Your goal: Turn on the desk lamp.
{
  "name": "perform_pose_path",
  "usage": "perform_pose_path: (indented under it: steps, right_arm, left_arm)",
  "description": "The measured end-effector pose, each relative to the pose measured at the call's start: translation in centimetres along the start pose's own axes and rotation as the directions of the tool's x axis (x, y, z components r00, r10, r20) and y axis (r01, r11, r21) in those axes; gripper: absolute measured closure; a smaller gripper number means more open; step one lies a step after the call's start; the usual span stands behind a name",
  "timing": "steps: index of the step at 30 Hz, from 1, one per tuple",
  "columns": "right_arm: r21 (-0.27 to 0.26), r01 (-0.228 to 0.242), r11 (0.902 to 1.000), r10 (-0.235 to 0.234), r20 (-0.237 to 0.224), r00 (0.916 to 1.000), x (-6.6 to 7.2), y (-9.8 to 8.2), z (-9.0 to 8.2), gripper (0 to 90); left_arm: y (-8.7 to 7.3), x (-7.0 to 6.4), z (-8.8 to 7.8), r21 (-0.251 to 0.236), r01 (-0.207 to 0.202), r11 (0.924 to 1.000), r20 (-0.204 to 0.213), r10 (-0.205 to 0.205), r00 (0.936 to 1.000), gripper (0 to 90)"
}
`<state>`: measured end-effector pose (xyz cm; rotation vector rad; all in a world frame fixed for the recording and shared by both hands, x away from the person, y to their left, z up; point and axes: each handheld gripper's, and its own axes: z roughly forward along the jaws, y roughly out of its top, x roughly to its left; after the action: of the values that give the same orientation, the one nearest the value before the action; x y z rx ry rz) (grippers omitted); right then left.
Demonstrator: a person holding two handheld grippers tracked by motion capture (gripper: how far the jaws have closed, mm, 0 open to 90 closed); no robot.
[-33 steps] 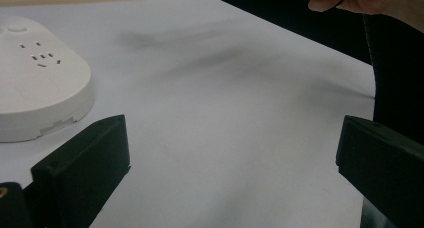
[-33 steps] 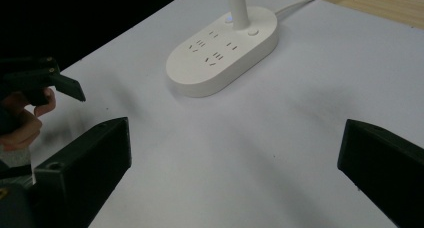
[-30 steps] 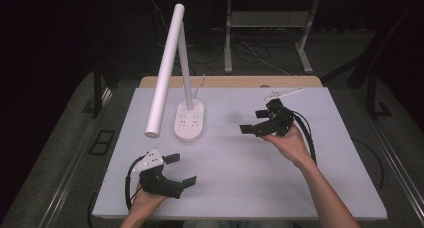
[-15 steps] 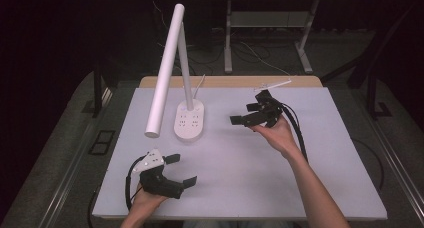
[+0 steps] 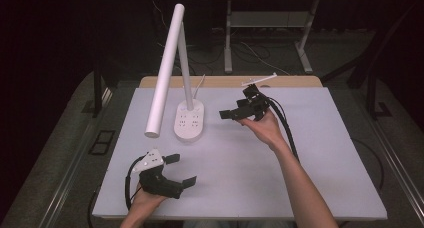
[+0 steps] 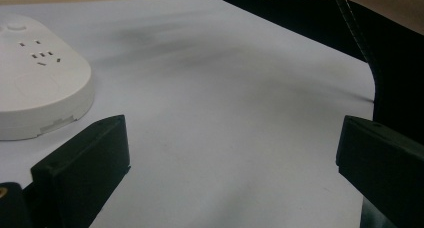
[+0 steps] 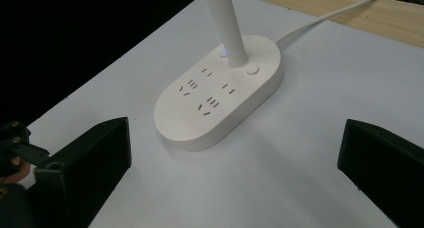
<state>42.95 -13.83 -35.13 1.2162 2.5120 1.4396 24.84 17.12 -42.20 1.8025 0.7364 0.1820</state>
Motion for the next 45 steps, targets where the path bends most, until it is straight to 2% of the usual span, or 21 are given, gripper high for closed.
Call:
perform_pose_path:
  steps: [5, 17, 23, 25, 27, 28, 29, 32, 34, 35, 36, 41, 43, 45]
  right_arm:
    - [0.006, -0.003, 1.0, 0.003, 0.009, 1.0, -0.2, 0.8, 0.7, 0.0]
    - [-0.016, -0.029, 0.9995, 0.029, 0.023, 0.9993, -1.0, 2.5, 1.9, 0.1]
    - [0.005, -0.024, 0.9997, 0.024, 0.033, 0.9992, -1.0, 3.3, 2.5, 0.1]
    - [0.005, -0.023, 0.9997, 0.022, 0.027, 0.9994, -1.2, 3.6, 2.8, 5.5]
    - [0.001, -0.029, 0.9996, 0.029, 0.022, 0.9994, -1.3, 3.8, 3.1, 7.0]
    - [0.006, -0.028, 0.9996, 0.028, 0.016, 0.9995, -1.4, 3.9, 3.2, 13.7]
    - [0.006, -0.028, 0.9996, 0.028, 0.016, 0.9995, -1.4, 3.9, 3.2, 13.7]
    - [-0.005, -0.034, 0.9994, 0.034, 0.002, 0.9994, -1.7, 4.0, 3.8, 24.9]
    - [-0.017, -0.038, 0.9991, 0.037, -0.013, 0.9992, -1.8, 3.9, 4.1, 30.4]
    - [-0.017, -0.038, 0.9991, 0.037, -0.013, 0.9992, -1.8, 3.9, 4.1, 30.4]
    - [-0.026, -0.047, 0.9985, 0.047, -0.017, 0.9988, -1.9, 3.9, 4.4, 35.0]
    - [-0.054, -0.068, 0.9962, 0.067, -0.027, 0.9974, -2.2, 3.7, 5.2, 44.9]
    - [-0.062, -0.064, 0.996, 0.062, -0.025, 0.9977, -2.3, 3.7, 5.4, 46.3]
    - [-0.064, -0.078, 0.9949, 0.077, -0.023, 0.9968, -2.4, 3.7, 5.7, 49.4]
  left_arm:
    - [0.0, 0.0, 0.0, 0.0, 0.002, 1.0, 0.001, -0.002, 1.0, 0.0]
    - [0.0, 0.1, -0.2, -0.007, 0.008, 0.9999, 0.003, -0.008, 1.0, 0.0]
    - [0.0, 0.2, -0.2, -0.016, 0.018, 0.9997, 0.01, -0.018, 0.9998, 0.0]
    - [0.0, 0.3, -0.3, -0.022, 0.026, 0.9994, 0.011, -0.026, 0.9996, 0.0]
    - [0.0, 0.3, -0.3, -0.024, 0.024, 0.9994, 0.009, -0.024, 0.9997, 0.0]
    - [0.0, 0.4, -0.4, -0.025, 0.026, 0.9994, 0.006, -0.026, 0.9996, 0.0]
    - [0.0, 0.4, -0.4, -0.025, 0.026, 0.9994, 0.006, -0.026, 0.9996, 0.0]
    - [0.0, 0.4, -0.4, -0.027, 0.027, 0.9993, 0.006, -0.027, 0.9996, 0.0]
    - [0.0, 0.4, -0.4, -0.028, 0.028, 0.9992, 0.006, -0.028, 0.9996, 0.0]
    - [0.0, 0.4, -0.4, -0.029, 0.028, 0.9992, 0.006, -0.028, 0.9996, 0.0]
    - [0.0, 0.4, -0.4, -0.033, 0.033, 0.9989, 0.006, -0.033, 0.9995, 0.0]
    - [0.1, 0.5, -0.4, -0.034, 0.027, 0.9991, 0.005, -0.026, 0.9996, 0.0]
    - [0.1, 0.5, -0.4, -0.035, 0.029, 0.999, 0.003, -0.029, 0.9996, 0.0]
    - [0.0, 0.5, -0.5, -0.037, 0.032, 0.9988, 0.003, -0.031, 0.9995, 0.0]
